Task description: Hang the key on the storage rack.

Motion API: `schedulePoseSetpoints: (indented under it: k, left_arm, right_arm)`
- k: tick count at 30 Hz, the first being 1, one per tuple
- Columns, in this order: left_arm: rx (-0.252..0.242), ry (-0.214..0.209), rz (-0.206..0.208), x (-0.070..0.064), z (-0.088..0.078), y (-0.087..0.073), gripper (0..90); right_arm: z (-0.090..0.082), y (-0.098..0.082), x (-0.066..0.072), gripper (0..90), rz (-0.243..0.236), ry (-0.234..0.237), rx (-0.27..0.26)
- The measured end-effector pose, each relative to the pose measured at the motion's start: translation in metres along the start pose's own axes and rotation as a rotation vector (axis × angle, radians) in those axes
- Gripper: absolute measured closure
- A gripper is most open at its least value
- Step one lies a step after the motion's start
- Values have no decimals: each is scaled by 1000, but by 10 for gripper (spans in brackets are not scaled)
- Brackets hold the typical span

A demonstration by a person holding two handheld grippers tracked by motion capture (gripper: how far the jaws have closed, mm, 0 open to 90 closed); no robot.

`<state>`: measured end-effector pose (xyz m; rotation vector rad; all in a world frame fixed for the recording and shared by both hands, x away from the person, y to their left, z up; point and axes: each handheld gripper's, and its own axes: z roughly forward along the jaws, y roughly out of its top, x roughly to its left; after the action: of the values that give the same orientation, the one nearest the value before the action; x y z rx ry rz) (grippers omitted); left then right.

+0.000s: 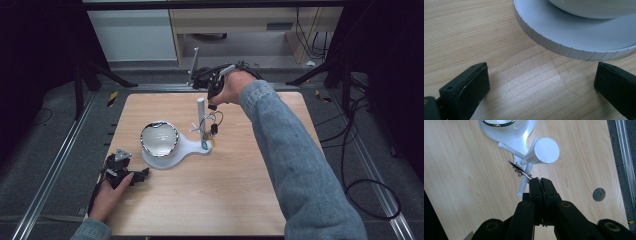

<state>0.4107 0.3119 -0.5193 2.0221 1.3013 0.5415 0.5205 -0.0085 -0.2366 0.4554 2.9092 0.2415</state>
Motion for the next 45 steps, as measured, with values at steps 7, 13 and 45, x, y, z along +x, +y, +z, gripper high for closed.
schedulePoseSetpoints:
  k: [7, 13, 45]
  left_arm:
    - [0, 0, 0, 0, 0, 0, 0]
    - [3, 0, 3, 0, 0, 0, 0]
    - [3, 0, 3, 0, 0, 0, 0]
  right_arm:
    - [8, 1, -2, 884, 4, 15, 6]
    - [9, 1, -4, 802, 24, 23, 12]
    - [13, -54, -16, 124, 159, -137, -187]
